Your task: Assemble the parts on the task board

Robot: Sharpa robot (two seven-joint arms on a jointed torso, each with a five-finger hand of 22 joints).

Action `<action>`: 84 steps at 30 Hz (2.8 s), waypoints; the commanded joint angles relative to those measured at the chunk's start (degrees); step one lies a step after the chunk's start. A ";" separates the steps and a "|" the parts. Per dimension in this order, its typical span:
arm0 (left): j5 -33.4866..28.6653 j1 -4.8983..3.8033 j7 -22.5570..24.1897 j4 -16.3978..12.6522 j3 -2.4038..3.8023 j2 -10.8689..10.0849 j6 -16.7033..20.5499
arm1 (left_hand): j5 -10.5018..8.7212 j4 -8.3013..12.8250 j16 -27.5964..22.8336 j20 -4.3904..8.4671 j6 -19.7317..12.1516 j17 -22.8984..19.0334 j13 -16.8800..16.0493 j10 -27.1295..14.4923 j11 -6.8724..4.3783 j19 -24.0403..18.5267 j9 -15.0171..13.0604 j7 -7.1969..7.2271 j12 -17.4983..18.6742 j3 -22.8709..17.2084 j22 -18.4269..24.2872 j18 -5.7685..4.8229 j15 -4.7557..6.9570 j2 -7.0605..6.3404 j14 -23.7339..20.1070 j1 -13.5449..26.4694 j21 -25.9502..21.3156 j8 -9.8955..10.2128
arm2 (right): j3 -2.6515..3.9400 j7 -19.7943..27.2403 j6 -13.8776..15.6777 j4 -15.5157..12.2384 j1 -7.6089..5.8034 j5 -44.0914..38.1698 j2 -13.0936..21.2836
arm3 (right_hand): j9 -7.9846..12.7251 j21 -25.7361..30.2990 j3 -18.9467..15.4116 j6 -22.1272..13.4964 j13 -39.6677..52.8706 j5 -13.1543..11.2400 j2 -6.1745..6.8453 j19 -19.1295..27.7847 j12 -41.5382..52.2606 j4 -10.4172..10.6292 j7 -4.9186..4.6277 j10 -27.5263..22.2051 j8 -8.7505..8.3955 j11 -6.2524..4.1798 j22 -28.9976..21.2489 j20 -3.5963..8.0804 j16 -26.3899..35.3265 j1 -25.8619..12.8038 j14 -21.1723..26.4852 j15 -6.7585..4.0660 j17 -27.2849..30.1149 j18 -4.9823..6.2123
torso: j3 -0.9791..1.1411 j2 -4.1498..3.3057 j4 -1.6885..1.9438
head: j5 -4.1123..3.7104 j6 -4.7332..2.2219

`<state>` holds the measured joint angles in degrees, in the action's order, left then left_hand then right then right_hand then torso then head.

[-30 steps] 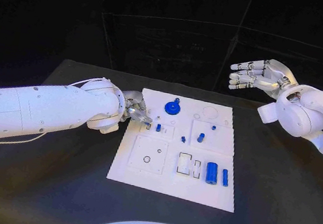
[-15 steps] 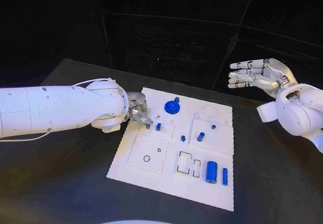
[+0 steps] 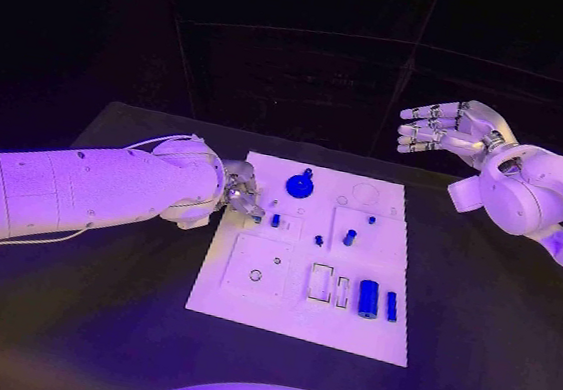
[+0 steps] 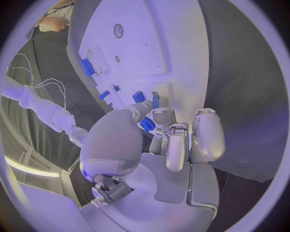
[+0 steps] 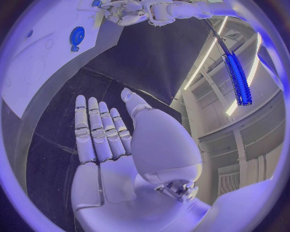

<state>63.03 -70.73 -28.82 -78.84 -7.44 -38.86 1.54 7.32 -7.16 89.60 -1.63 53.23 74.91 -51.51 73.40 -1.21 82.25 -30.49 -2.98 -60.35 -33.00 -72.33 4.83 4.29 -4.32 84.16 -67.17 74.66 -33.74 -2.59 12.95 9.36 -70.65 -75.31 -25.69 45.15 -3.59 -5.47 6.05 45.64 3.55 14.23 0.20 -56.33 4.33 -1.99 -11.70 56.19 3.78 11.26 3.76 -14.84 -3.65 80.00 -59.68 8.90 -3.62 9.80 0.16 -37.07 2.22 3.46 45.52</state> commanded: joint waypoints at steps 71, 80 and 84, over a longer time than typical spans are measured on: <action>1.43 -0.10 -0.70 2.72 0.01 2.10 -4.24 | -0.37 -2.74 0.40 0.32 2.86 15.09 -1.73 1.19 -0.59 0.75 0.92 0.81 -2.01 13.17 -1.10 -0.73 0.76 0.07 5.84 7.74 0.42 -0.06 | 0.04 0.44 -0.47 -0.30 -0.11 -0.21 -0.06 | 0.04 0.38 -0.34 -0.17 0.01 0.21 -0.45 -0.52 -0.03 -0.27 -2.76 -0.41 -0.14 0.15 -0.05 -0.06 0.09 -0.47 0.49 0.09 0.07 0.70 | -0.03 -0.01 0.03 | -0.36 0.50; 1.43 -0.10 -0.65 2.73 0.02 2.33 -3.82 | -0.35 -5.43 0.40 0.33 3.17 15.09 -1.96 1.35 -0.62 0.89 1.14 0.86 -2.28 17.26 -1.44 -0.77 0.78 0.09 5.84 8.46 0.56 -0.02 | 0.04 0.44 -0.46 -0.25 -0.11 -0.21 -0.10 | 0.04 0.42 -0.35 -0.27 0.01 0.22 -0.47 -0.54 -0.03 -0.31 -2.77 -0.43 -0.15 0.15 -0.05 -0.06 0.09 -0.47 0.50 0.09 0.08 0.70 | -0.05 0.01 0.01 | -0.43 0.50; 1.43 -0.10 -0.64 2.82 0.03 2.31 -3.36 | -0.33 -6.17 0.40 0.36 3.16 15.09 -1.90 1.31 -0.65 0.93 1.19 0.89 -2.25 18.58 -1.52 -0.78 0.81 -0.03 5.84 8.32 0.59 -0.04 | 0.04 0.42 -0.49 -0.23 -0.11 -0.21 -0.11 | 0.05 0.43 -0.36 -0.32 0.01 0.22 -0.47 -0.55 -0.02 -0.32 -2.77 -0.43 -0.15 0.15 -0.05 -0.06 0.09 -0.47 0.50 0.09 0.08 0.70 | -0.05 0.01 0.01 | -0.43 0.46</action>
<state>64.22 -70.83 -29.12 -76.06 -7.41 -36.61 -2.24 7.10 -13.44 89.82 -1.24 56.11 74.91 -53.44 74.63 -2.05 82.64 -29.30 -2.14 -62.53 -14.67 -73.81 4.83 4.71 -4.30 84.16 -59.33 74.88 -33.75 -2.60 12.95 9.24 -70.78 -75.30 -25.87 45.08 -3.59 -5.25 5.81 45.64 3.55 14.19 -0.10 -56.53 4.33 -2.23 -11.70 56.19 3.78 11.26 3.76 -15.04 -3.65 79.70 -59.67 8.91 -3.62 9.80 0.12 -37.07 2.22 3.04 46.01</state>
